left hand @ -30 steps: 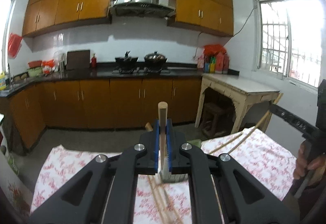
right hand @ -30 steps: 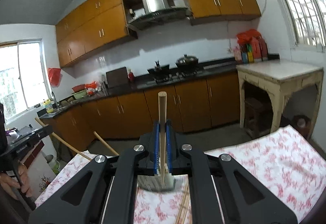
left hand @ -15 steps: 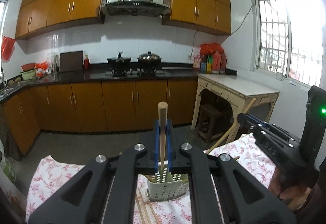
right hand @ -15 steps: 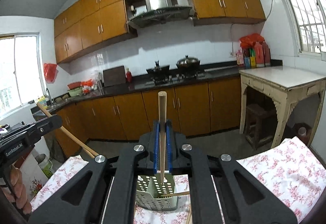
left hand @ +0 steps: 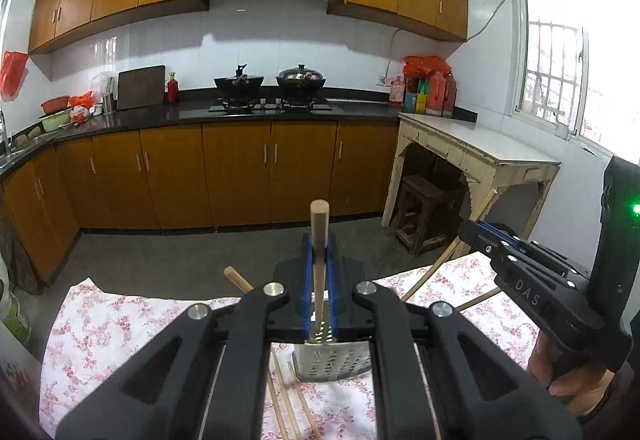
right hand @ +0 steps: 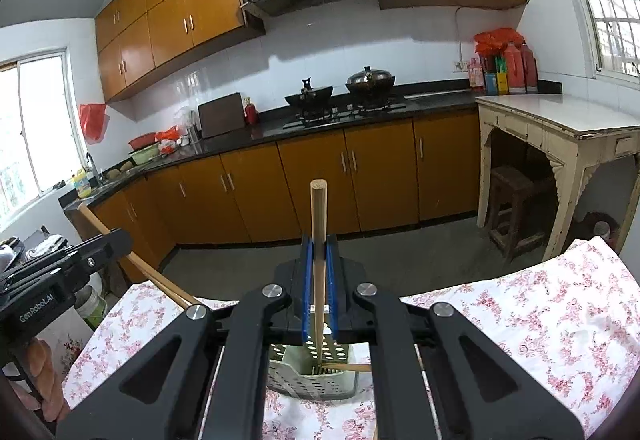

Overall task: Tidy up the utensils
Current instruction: 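Lower the chopsticks into the green holder and open both tools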

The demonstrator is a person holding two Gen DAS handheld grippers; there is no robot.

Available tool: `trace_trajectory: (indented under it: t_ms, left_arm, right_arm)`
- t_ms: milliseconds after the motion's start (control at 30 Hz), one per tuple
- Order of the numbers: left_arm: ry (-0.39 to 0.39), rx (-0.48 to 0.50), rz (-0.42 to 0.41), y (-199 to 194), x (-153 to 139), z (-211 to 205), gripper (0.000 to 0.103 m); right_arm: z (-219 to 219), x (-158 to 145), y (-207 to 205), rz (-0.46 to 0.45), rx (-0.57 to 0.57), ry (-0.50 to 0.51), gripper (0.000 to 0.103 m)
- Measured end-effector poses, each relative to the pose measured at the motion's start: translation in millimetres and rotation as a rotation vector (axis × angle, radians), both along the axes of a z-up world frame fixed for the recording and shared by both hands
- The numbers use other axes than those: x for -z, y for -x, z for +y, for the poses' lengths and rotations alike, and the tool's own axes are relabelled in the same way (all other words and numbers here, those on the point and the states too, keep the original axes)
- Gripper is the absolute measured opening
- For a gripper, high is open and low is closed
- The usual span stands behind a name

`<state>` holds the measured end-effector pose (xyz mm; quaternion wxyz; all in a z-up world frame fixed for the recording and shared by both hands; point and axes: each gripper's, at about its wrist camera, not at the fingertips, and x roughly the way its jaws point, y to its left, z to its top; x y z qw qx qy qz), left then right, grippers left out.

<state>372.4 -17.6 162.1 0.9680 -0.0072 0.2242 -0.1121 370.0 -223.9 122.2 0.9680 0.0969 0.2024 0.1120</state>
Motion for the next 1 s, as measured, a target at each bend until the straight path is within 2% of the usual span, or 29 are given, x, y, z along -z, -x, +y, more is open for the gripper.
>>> trace_trajectory:
  t_ms: [100, 133, 167, 200, 233, 500, 667, 767, 867, 1000]
  left_arm:
    - [-0.001, -0.013, 0.010, -1.8, 2.8, 1.1, 0.009]
    - [0.005, -0.013, 0.010, -0.8, 2.7, 2.1, 0.018]
    - [0.010, -0.019, 0.004, 1.5, 2.5, 5.3, 0.034]
    - [0.012, -0.027, -0.004, 3.4, 0.8, 6.4, 0.040]
    - [0.015, -0.035, -0.013, 5.0, -0.8, 8.6, 0.043]
    - [0.038, -0.086, -0.027, 30.5, -5.8, 36.6, 0.043]
    - [0.027, -0.117, -0.053, 65.8, -3.5, 56.5, 0.055]
    - [0.018, -0.141, -0.047, 91.9, 12.8, 74.1, 0.061]
    - [-0.014, -0.165, -0.023, 105.8, 36.6, 84.8, 0.062]
    - [-0.053, -0.190, 0.072, 109.1, 86.6, 93.8, 0.062]
  right_arm:
    - [4.1, 2.3, -4.6, 0.026, -0.012, 0.014, 0.008]
    - [4.2, 2.6, -2.7, 0.026, -0.009, 0.018, 0.009]
    - [4.6, 1.9, -2.0, 0.024, -0.010, 0.021, 0.015]
    - [4.8, 0.9, 0.2, 0.018, -0.005, 0.025, 0.024]
    - [4.8, -0.7, 3.7, 0.007, 0.001, 0.027, 0.028]
    - [4.7, -16.4, 26.5, -0.047, 0.018, 0.051, 0.031]
    - [-14.0, -23.0, 56.5, -0.073, 0.046, 0.035, 0.031]
    - [-31.5, -15.8, 79.4, -0.072, 0.086, 0.055, 0.032]
    - [-51.3, 1.6, 98.8, -0.047, 0.148, 0.077, 0.032]
    - [-77.5, 42.6, 104.1, 0.067, 0.205, 0.052, 0.032]
